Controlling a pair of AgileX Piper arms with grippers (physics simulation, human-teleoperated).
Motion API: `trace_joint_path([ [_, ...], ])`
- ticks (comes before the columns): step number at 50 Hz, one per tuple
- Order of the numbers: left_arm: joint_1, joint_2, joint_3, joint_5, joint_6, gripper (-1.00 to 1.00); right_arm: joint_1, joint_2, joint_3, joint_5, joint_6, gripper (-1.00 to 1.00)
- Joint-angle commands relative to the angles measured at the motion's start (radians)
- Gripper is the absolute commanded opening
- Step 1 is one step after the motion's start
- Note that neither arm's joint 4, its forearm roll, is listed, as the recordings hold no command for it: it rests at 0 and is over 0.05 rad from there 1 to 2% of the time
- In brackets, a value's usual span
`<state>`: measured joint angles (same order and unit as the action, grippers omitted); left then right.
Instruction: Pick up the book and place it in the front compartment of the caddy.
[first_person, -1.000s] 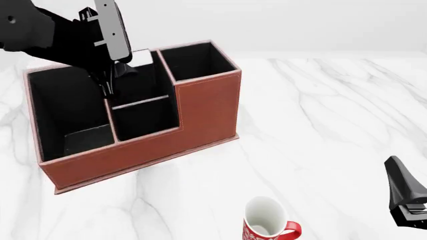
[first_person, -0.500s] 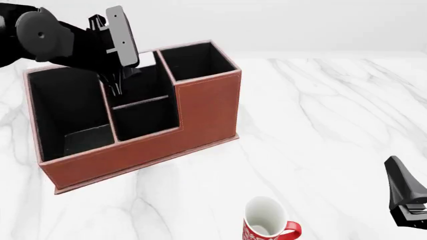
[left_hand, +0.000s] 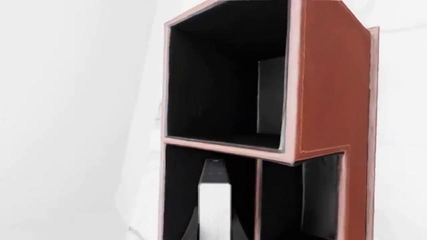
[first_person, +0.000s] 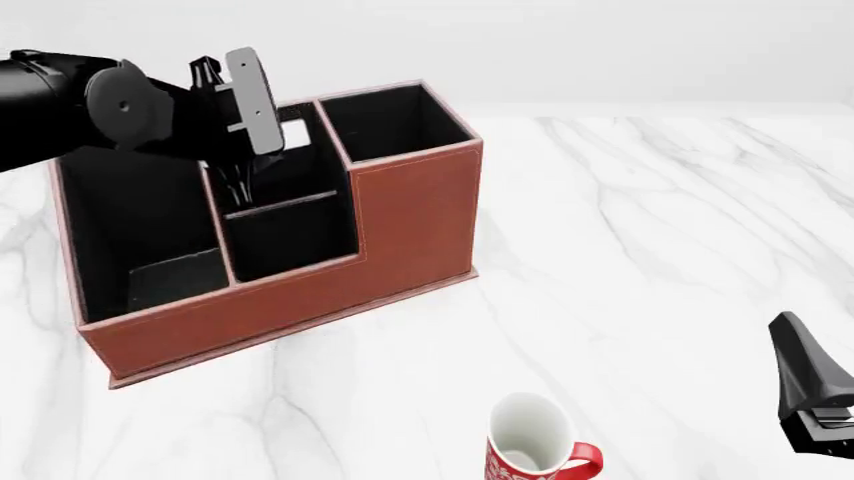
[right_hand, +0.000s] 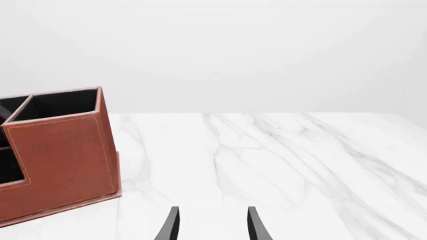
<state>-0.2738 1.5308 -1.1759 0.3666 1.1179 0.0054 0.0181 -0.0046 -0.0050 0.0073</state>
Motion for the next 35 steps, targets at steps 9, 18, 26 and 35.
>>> trace_joint_path([
  [9,0.019,-0.002,0.008,-0.091,0.021,-1.00,-0.001,-0.004,0.001,0.001,-0.002,1.00],
  [18,0.031,0.041,0.009,-0.143,0.023,-1.00,-0.002,-0.003,0.001,0.001,-0.002,1.00],
  [26,0.047,0.086,0.009,-0.171,0.023,-1.00,-0.001,-0.004,0.001,0.001,-0.001,1.00],
  [35,0.070,0.106,0.000,-0.201,0.041,1.00,-0.002,-0.003,0.001,0.001,-0.002,1.00],
])
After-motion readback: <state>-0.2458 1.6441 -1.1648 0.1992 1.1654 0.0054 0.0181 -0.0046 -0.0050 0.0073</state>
